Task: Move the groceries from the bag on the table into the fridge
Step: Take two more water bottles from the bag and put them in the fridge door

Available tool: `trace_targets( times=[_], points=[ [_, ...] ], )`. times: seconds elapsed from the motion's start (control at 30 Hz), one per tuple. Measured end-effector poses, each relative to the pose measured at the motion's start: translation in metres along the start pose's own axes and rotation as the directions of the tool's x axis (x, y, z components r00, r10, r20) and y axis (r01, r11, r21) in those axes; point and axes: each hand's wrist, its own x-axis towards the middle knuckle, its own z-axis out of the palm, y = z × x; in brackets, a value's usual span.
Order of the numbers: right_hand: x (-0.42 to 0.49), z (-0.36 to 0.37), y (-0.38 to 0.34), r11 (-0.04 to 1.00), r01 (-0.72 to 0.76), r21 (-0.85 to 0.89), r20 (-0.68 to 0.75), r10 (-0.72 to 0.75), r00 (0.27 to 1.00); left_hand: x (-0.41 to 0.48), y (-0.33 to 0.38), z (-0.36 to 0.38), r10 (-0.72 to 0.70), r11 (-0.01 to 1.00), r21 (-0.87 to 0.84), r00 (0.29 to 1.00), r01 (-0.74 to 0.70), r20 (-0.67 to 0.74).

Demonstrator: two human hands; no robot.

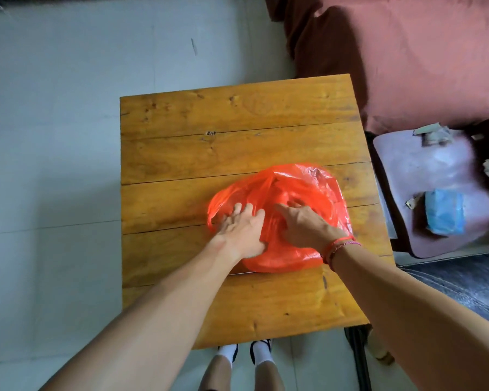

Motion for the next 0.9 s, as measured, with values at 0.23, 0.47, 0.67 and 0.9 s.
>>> trace_targets(
  times=[0.23, 0.47, 0.67, 0.9],
  points=[
    [-0.037, -0.036, 0.036, 0.955, -0.282, -0.089, 0.095, 0.29, 0.952, 0.0, 0.016, -0.013, -0.057, 0.998, 0.024, 0.994, 0.055, 0.092],
    [-0.047, -0.057, 0.054, 0.957, -0.286, -0.058, -0.063, 0.282, 0.957, 0.008, 0.04, -0.025, -0.002, 1.0, 0.017, 1.0, 0.002, 0.009],
    [-0.04, -0.075, 0.061, 0.967, -0.251, 0.047, -0.239, 0.255, 0.937, 0.024, 0.053, -0.043, -0.015, 0.999, -0.052, 0.994, 0.01, -0.108],
    [-0.035, -0.075, 0.053, 0.995, -0.048, 0.088, -0.392, 0.079, 0.917, 0.038, 0.071, -0.035, 0.004, 0.992, -0.126, 0.98, -0.029, -0.197]
  ],
)
